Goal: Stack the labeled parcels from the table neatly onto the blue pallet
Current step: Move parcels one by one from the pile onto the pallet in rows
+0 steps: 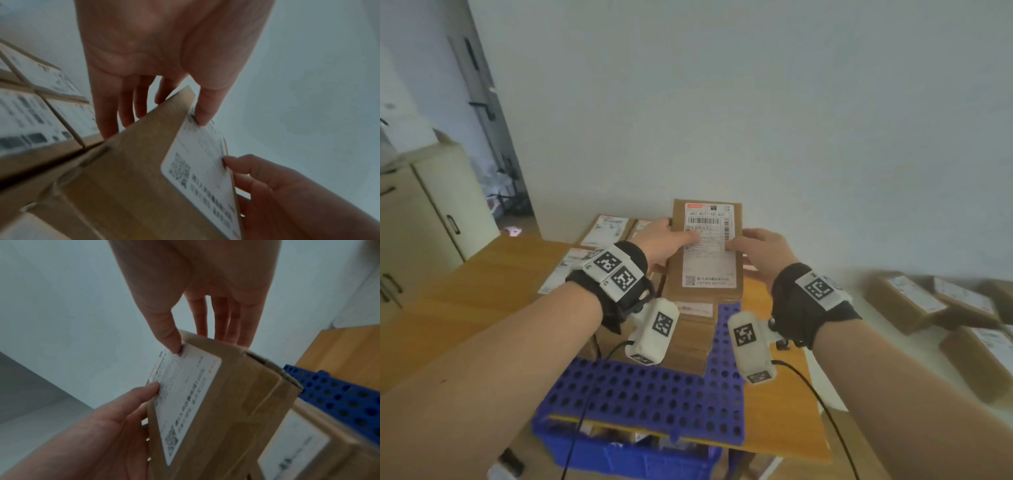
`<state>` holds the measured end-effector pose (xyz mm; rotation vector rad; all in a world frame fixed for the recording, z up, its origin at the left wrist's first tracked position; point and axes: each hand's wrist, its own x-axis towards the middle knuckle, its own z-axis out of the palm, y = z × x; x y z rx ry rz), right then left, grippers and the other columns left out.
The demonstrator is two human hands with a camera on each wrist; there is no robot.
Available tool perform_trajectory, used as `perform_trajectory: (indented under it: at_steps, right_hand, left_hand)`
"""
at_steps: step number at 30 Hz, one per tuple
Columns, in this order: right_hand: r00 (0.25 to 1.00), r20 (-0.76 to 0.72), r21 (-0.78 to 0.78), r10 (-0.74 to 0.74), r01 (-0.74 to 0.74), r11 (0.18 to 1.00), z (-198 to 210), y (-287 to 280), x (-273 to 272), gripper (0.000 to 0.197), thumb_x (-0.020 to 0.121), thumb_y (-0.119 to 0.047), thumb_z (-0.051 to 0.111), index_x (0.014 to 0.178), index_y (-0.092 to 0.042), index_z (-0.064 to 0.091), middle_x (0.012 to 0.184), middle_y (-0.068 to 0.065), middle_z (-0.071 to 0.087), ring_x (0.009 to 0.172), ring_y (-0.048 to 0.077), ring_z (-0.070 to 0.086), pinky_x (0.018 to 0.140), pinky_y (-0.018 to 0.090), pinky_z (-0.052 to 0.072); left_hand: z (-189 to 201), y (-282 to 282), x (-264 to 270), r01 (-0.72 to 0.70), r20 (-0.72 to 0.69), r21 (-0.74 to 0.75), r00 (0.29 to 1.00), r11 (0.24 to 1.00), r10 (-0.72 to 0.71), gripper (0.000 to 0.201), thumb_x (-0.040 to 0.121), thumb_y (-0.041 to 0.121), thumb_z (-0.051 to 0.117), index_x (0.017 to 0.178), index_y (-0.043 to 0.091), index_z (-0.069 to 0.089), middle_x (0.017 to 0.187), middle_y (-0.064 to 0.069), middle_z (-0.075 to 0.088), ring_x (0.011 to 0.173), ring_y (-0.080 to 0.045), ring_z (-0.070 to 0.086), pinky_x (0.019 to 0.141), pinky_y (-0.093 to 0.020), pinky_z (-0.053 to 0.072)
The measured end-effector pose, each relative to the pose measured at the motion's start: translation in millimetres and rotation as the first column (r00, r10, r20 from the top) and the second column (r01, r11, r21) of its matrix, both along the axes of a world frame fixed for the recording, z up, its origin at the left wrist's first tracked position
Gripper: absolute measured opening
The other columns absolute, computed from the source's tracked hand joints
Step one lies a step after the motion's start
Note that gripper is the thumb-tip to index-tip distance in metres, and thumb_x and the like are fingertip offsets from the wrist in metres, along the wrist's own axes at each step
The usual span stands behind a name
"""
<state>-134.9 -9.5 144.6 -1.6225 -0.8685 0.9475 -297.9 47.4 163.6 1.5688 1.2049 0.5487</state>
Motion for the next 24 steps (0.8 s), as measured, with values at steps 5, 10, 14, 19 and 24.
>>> perform_trajectory:
  at_steps: [5,10,14,19,24]
  right_hand:
    - [1.0,-0.025,-0.003,-0.007,0.007,1.0,5,76,-60,0.042,0.083,-0.009,0.064,0.125,-0.009,0.056,0.112,0.008,0.068,0.096,0.022,0.067,0.076,0.033,0.056]
    - [1.0,-0.015,-0.007,-0.018,0.018,1.0,9,143,-106,0.05,0.083,-0.011,0.064,0.131,-0.011,0.052,0.117,0.007,0.066,0.102,0.022,0.065,0.084,0.037,0.056]
    - [1.0,-0.004,-0.035,-0.01,0.01,0.999,4,183,-130,0.054,0.083,-0.009,0.063,0.135,-0.011,0.048,0.119,0.007,0.065,0.104,0.023,0.065,0.089,0.039,0.055]
    - [1.0,-0.013,-0.082,0.026,-0.027,0.996,-5,221,-143,0.055,0.085,-0.006,0.059,0.138,-0.012,0.045,0.119,0.006,0.066,0.102,0.022,0.065,0.088,0.038,0.056]
    - [0.998,-0.016,-0.123,0.06,-0.061,0.99,-19,246,-146,0.06,0.085,-0.005,0.06,0.142,-0.012,0.04,0.123,0.008,0.064,0.105,0.024,0.064,0.091,0.041,0.054]
  left_hand:
    - [7,81,-57,0.019,-0.009,-0.021,1.0,1.0,-0.019,0.031,0.092,0.025,0.057,0.121,0.016,0.049,0.105,0.004,0.063,0.091,-0.015,0.06,0.07,-0.034,0.052]
    - [14,148,-101,0.014,-0.036,-0.001,0.999,1.0,-0.014,0.035,0.093,0.025,0.056,0.126,0.018,0.047,0.109,0.001,0.061,0.093,-0.018,0.059,0.074,-0.034,0.05]
    - [10,190,-124,0.004,-0.051,0.003,0.999,1.0,-0.003,0.045,0.092,0.027,0.057,0.133,0.016,0.042,0.105,0.002,0.059,0.088,-0.016,0.058,0.06,-0.027,0.047]
    - [-4,229,-137,-0.004,-0.062,-0.024,0.998,1.0,0.002,0.041,0.093,0.027,0.056,0.131,0.015,0.047,0.116,-0.002,0.063,0.1,-0.021,0.062,0.078,-0.039,0.054]
    - [-15,251,-142,-0.02,-0.076,-0.027,0.997,0.999,0.018,0.037,0.093,0.026,0.056,0.127,0.013,0.052,0.12,-0.006,0.063,0.106,-0.024,0.061,0.088,-0.041,0.052]
